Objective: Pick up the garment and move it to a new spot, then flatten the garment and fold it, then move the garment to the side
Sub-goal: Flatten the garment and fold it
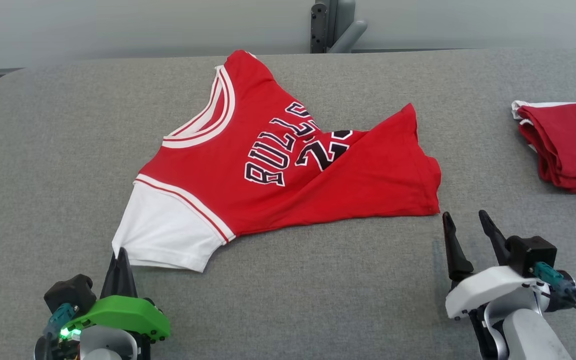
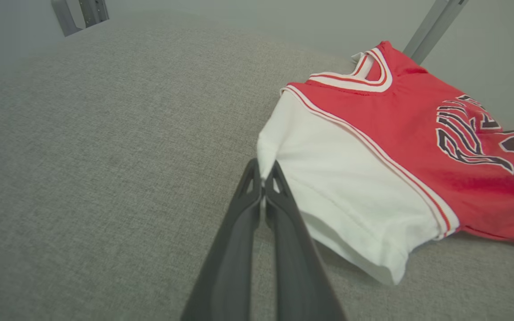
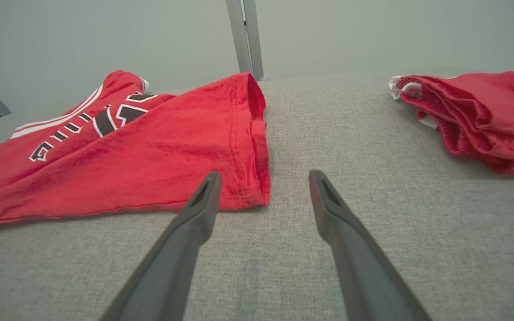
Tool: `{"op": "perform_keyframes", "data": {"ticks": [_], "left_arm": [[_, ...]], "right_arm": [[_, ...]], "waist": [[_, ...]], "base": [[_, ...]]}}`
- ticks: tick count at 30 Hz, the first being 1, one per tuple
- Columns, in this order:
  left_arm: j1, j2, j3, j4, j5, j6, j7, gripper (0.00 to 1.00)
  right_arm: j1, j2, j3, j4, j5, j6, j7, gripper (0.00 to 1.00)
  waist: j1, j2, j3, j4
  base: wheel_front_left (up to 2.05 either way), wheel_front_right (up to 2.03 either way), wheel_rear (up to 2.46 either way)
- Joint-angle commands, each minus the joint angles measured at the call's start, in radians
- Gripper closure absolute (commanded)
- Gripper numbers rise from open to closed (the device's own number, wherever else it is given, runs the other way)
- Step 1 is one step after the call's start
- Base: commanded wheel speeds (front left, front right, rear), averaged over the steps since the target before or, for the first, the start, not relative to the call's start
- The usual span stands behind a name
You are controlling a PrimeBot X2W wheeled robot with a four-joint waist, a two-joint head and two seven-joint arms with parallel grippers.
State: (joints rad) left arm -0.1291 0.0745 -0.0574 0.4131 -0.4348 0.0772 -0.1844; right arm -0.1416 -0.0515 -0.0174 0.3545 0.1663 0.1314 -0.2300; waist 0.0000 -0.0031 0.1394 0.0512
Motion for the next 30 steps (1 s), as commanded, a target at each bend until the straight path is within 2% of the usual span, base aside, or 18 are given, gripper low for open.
{"op": "perform_keyframes", "data": {"ticks": [1,12,15,16,17,18,21,26,29,30], "left_arm": [[0.011,0.004,-0.004,-0.012,0.007,0.008,0.006,1.0],[-0.014,-0.004,-0.044,-0.037,0.014,0.019,0.019,1.0],[-0.014,-0.004,-0.047,-0.036,0.012,0.019,0.019,1.0],[-0.015,-0.004,-0.048,-0.035,0.011,0.02,0.019,1.0],[-0.015,-0.004,-0.049,-0.034,0.01,0.02,0.018,1.0],[-0.016,-0.004,-0.049,-0.033,0.009,0.021,0.017,1.0],[-0.018,0.002,-0.048,-0.03,0.002,0.02,0.012,1.0],[-0.02,0.006,-0.047,-0.033,-0.002,0.026,0.01,1.0],[-0.017,0.009,-0.047,-0.037,-0.003,0.028,0.009,1.0],[-0.016,0.01,-0.047,-0.037,-0.004,0.028,0.008,1.0]], "right_arm": [[-0.029,-0.006,0.007,0.023,-0.013,-0.002,0.007,0.0],[-0.22,-0.044,0.057,0.306,-0.001,-0.002,0.013,0.0],[-0.246,-0.046,0.069,0.349,0.004,-0.002,0.004,0.0],[-0.257,-0.045,0.075,0.369,0.009,-0.002,0.001,0.04],[-0.267,-0.045,0.084,0.388,0.01,-0.002,-0.003,0.17],[-0.277,-0.045,0.09,0.405,0.016,-0.002,-0.005,0.39],[-0.3,-0.048,0.109,0.462,0.029,-0.002,-0.014,0.82],[-0.29,-0.043,0.114,0.484,0.047,-0.002,-0.027,0.85],[-0.268,-0.039,0.117,0.481,0.048,-0.002,-0.031,1.0],[-0.263,-0.037,0.117,0.477,0.053,-0.002,-0.03,1.0]], "waist": [[0.0,0.0031,0.004,0.007],[0.0,0.0031,0.049,0.056],[0.0,0.0031,0.055,0.062],[0.0,0.0031,0.057,0.065],[0.0,0.0031,0.058,0.068],[0.0,0.0031,0.06,0.07],[0.0,0.0031,0.063,0.073],[0.0,0.0031,0.061,0.068],[0.0,0.0031,0.06,0.059],[0.0,0.0031,0.059,0.056]], "base": [[0.0,0.0,0.0],[0.0,0.0,0.0],[0.0,0.0,0.0],[0.0,0.0,0.0],[0.0,0.0,0.0],[0.0,0.0,0.0],[0.0,0.0,0.0],[0.0,0.0,0.0],[0.0,0.0,0.0],[0.0,0.0,0.0]]}}
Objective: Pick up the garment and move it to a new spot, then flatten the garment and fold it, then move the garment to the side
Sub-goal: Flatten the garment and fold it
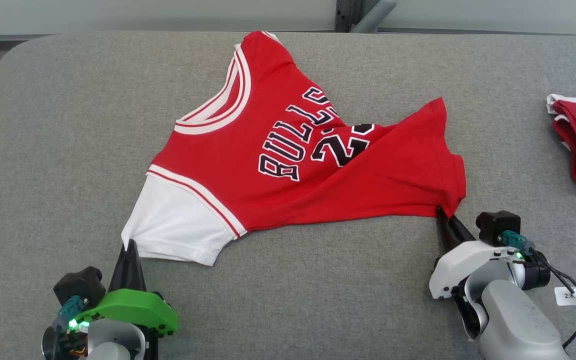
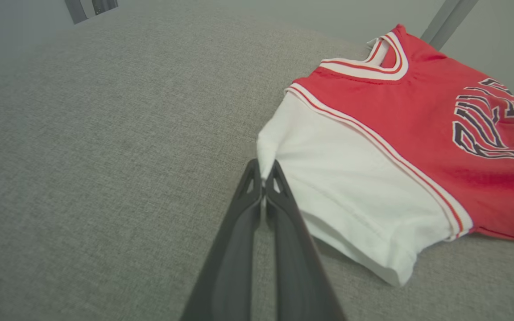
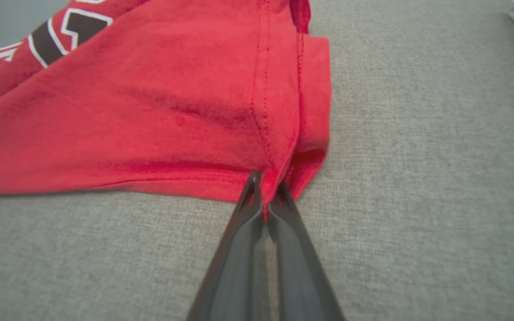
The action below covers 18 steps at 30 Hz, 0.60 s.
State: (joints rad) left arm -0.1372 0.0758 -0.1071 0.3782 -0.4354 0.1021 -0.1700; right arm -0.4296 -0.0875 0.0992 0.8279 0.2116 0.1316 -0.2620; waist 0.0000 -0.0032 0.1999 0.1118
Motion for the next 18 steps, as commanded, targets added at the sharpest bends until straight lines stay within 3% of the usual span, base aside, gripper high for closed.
{"op": "perform_keyframes", "data": {"ticks": [1,9,18], "left_arm": [[-0.008,0.01,0.002,-0.004,-0.005,0.002,-0.008,1.0],[-0.02,0.011,0.009,-0.077,-0.01,-0.003,-0.045,1.0],[-0.036,-0.008,0.023,-0.281,-0.079,-0.026,-0.069,1.0]], "right_arm": [[0.028,0.0,0.0,-0.004,0.01,-0.002,0.001,1.0],[0.089,0.005,-0.039,-0.255,0.039,-0.002,-0.003,1.0],[0.188,-0.029,-0.014,-0.616,0.138,-0.002,0.03,1.0]], "waist": [[0.0,0.0032,-0.002,-0.007],[0.0,0.0032,-0.027,-0.035],[0.0,0.0032,-0.097,-0.077]], "base": [[0.0,0.0,0.0],[0.0,0.0,0.0],[0.0,0.0,0.0]]}}
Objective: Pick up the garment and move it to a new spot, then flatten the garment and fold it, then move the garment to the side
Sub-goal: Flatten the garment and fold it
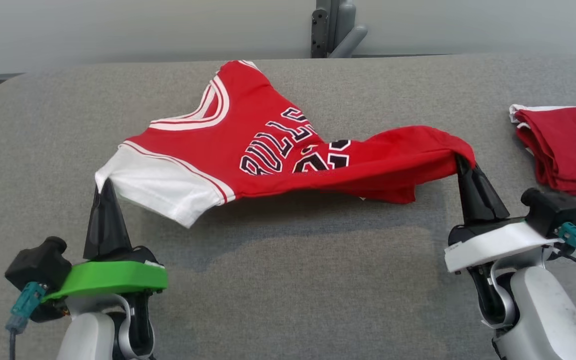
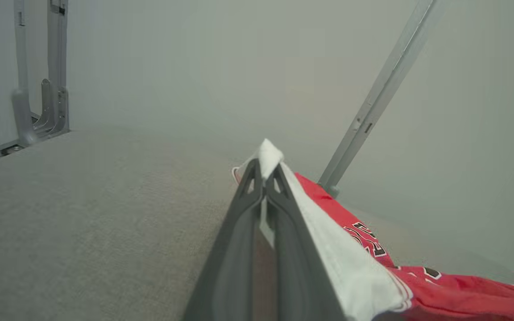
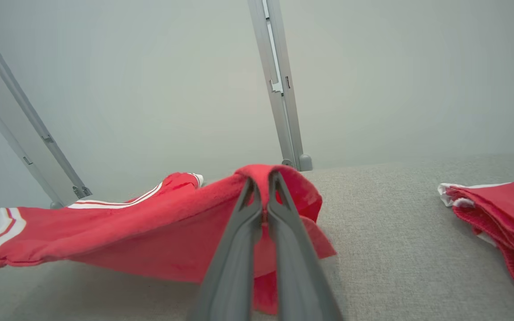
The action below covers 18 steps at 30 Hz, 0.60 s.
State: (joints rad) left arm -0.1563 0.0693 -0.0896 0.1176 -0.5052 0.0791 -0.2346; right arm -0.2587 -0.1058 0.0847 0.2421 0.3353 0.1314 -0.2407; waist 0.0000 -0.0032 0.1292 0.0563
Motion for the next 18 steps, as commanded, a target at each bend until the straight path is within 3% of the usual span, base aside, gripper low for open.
{"op": "perform_keyframes", "data": {"ticks": [1,8,18], "left_arm": [[-0.02,-0.003,0.006,-0.048,-0.015,-0.004,-0.006,1.0],[-0.042,-0.005,0.02,-0.263,-0.07,-0.005,0.02,1.0],[-0.127,0.023,0.013,-0.55,-0.104,0.01,0.125,1.0]], "right_arm": [[0.029,-0.017,0.003,-0.073,0.03,-0.002,0.022,1.0],[0.101,-0.037,-0.024,-0.382,0.176,-0.001,0.113,1.0],[0.138,-0.038,-0.121,-0.721,0.302,-0.001,0.252,1.0]], "waist": [[0.0,0.0032,-0.034,-0.027],[0.0,0.0032,-0.083,-0.063],[0.0,0.0032,-0.109,-0.096]], "base": [[0.0,0.0,0.0],[0.0,0.0,0.0],[0.0,0.0,0.0]]}}
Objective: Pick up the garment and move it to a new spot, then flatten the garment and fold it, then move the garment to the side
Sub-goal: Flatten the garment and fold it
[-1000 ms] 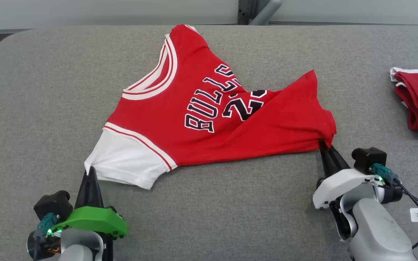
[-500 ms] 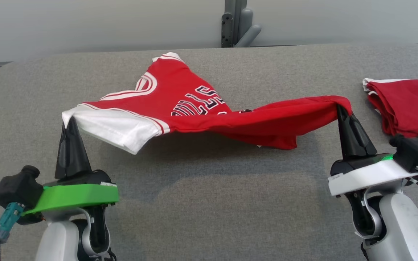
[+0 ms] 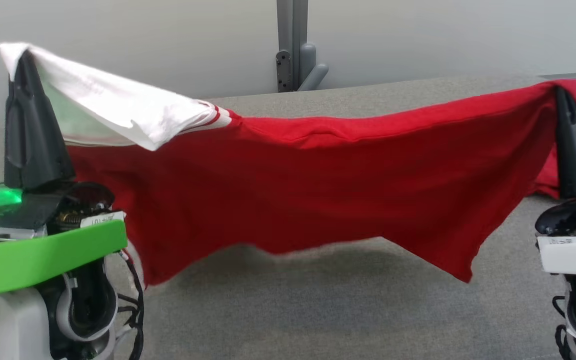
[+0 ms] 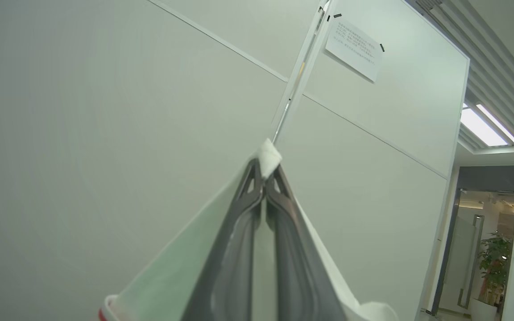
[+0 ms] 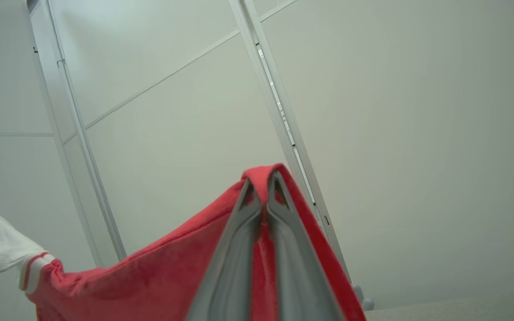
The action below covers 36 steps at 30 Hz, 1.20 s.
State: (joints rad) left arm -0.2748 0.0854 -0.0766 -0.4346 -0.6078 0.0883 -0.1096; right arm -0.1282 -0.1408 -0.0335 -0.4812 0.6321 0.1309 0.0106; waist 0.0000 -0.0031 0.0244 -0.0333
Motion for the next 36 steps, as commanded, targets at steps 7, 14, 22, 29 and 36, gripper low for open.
{"op": "perform_keyframes", "data": {"ticks": [7,14,22,29,36], "left_arm": [[-0.123,0.028,-0.026,-0.081,-0.002,0.014,0.095,1.0],[-0.32,0.047,-0.032,0.098,-0.014,0.0,0.147,1.0],[-0.776,0.082,-0.033,0.461,0.043,0.004,0.185,1.0],[-1.204,0.057,-0.063,0.793,0.141,-0.012,0.027,1.0],[-1.289,0.01,-0.083,0.94,0.133,-0.041,-0.091,1.0]], "right_arm": [[-0.056,0.001,-0.061,-0.08,0.029,0.0,0.114,1.0],[-0.276,-0.03,-0.039,0.096,0.02,0.0,0.191,1.0],[-0.827,-0.057,0.03,0.525,-0.113,0.0,0.141,1.0],[-1.283,-0.069,0.096,0.94,-0.289,0.0,-0.091,1.0],[-1.427,-0.089,0.128,1.176,-0.33,0.0,-0.23,1.0]], "waist": [[0.0,0.0031,0.035,-0.01],[0.0,0.0031,0.143,0.001],[0.0,0.0031,0.344,0.022],[0.0,0.0031,0.442,0.075],[0.0,0.0031,0.571,0.132]], "base": [[0.0,0.0,0.0],[0.0,0.0,0.0],[0.0,0.0,0.0],[0.0,0.0,0.0],[0.0,0.0,0.0]]}}
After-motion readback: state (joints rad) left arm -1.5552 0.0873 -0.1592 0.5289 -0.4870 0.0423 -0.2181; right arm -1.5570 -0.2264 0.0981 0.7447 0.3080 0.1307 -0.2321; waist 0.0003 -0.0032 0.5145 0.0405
